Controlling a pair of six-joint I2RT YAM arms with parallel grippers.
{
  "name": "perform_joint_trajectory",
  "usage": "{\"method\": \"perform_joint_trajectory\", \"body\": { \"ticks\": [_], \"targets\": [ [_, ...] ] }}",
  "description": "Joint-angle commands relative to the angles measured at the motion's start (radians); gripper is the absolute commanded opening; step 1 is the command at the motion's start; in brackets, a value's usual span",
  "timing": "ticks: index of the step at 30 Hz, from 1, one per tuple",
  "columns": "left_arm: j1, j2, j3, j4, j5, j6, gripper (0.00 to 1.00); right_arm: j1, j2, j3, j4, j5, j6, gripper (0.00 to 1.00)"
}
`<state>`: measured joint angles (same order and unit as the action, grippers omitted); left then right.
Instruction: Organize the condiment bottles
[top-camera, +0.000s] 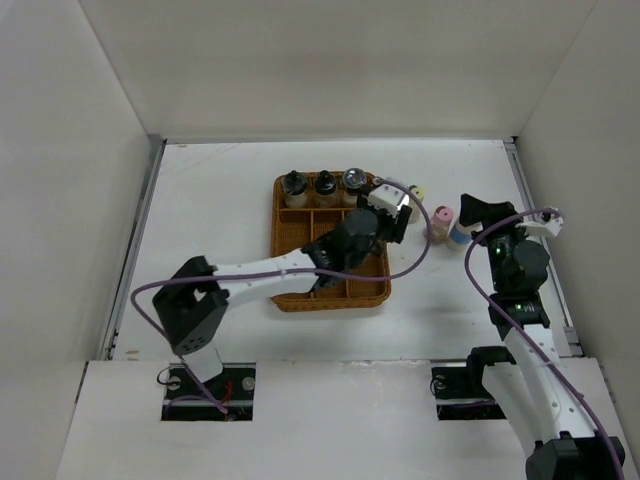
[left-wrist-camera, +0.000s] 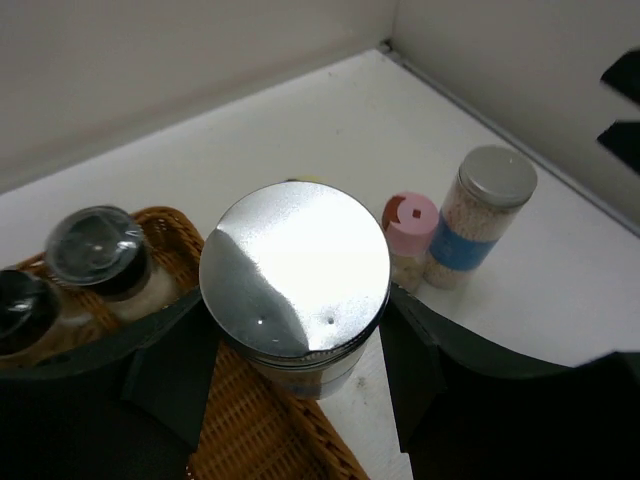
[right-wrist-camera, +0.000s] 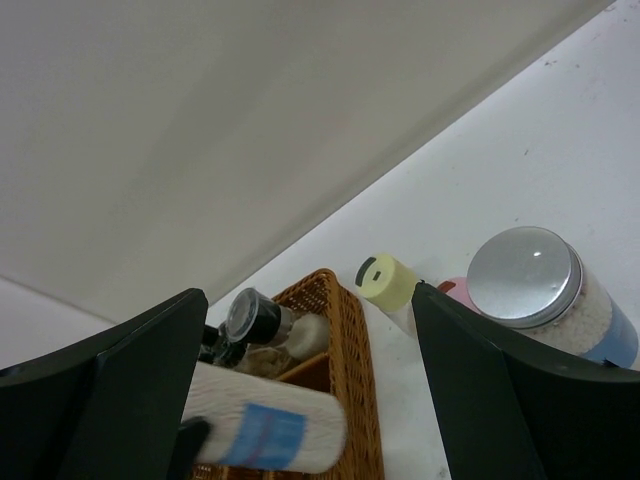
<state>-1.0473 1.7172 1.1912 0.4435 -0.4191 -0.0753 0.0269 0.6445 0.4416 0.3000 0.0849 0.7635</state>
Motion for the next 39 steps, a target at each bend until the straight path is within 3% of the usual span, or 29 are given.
{"method": "perform_joint_trajectory", "body": {
  "ticks": [1,10,14,20,39],
  "targets": [
    [0.020,-0.186,-0.089,0.146,-0.116,0.012,0.36,0.001,0.001,-0.003,0.059,-0.016,0.000,0.90],
    [0.220,-0.484,-0.410,0.120,-0.340,-0.038,0.35,0.006,0.010,-0.001,0.062,-0.033,0.005,0.91],
    [0.322,-0.525,-0.495,0.118,-0.343,-0.115,0.35,0.006,0.024,-0.003,0.076,-0.042,0.005,0.91],
    [0.415,-0.453,-0.528,0.133,-0.256,-0.199,0.35,0.008,0.037,-0.003,0.079,-0.054,0.005,0.91],
    [0.338,-0.401,-0.467,0.144,-0.214,-0.156,0.35,0.009,0.050,-0.003,0.083,-0.056,0.003,0.91]
  ]
}}
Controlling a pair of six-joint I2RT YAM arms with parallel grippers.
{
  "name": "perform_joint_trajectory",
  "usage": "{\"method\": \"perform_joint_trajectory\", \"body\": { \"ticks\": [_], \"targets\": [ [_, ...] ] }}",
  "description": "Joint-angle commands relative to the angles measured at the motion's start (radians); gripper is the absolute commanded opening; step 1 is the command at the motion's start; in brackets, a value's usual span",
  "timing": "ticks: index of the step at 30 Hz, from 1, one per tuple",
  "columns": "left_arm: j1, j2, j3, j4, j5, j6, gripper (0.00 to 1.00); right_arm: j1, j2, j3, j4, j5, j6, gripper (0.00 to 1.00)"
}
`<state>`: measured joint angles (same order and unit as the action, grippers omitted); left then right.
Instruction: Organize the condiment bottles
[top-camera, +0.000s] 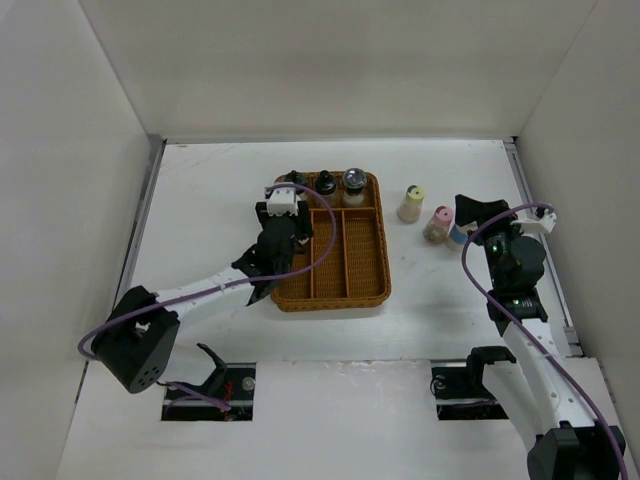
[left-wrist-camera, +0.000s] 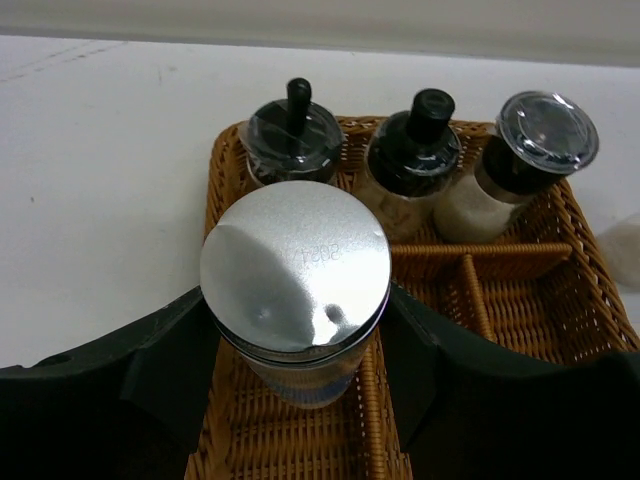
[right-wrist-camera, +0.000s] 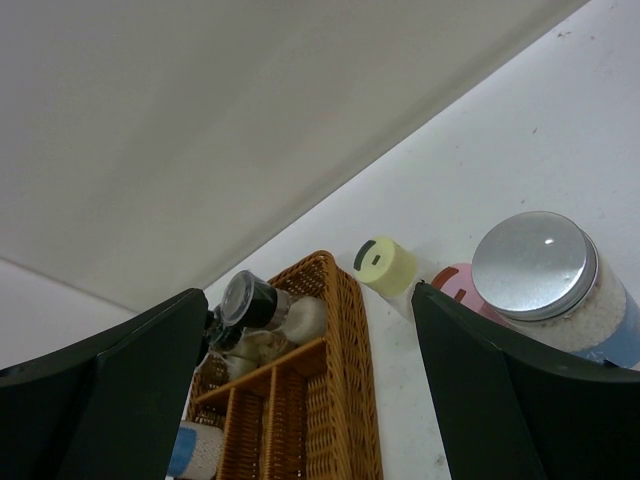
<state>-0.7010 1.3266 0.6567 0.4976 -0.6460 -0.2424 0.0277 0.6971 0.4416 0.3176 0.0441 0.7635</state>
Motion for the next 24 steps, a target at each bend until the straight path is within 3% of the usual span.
{"method": "perform_joint_trajectory", "body": {
  "ticks": [1,12,19,24],
  "targets": [
    [-0.001,0.002,0.075,0.090,0.012,0.018,0.35,0.008,-0.001,-0.001,0.066,-0.015,0.003,0.91],
    [0.041,0.167,0.096,0.162,0.020,0.041,0.36,0.007,-0.001,-0.004,0.066,-0.013,-0.001,0.91],
    [0.024,0.204,0.051,0.229,-0.009,0.034,0.63,0.008,0.004,-0.003,0.066,-0.012,-0.004,0.91],
    [-0.011,0.169,0.005,0.231,-0.079,0.032,0.76,0.010,0.008,-0.003,0.066,-0.010,-0.007,0.91]
  ]
}}
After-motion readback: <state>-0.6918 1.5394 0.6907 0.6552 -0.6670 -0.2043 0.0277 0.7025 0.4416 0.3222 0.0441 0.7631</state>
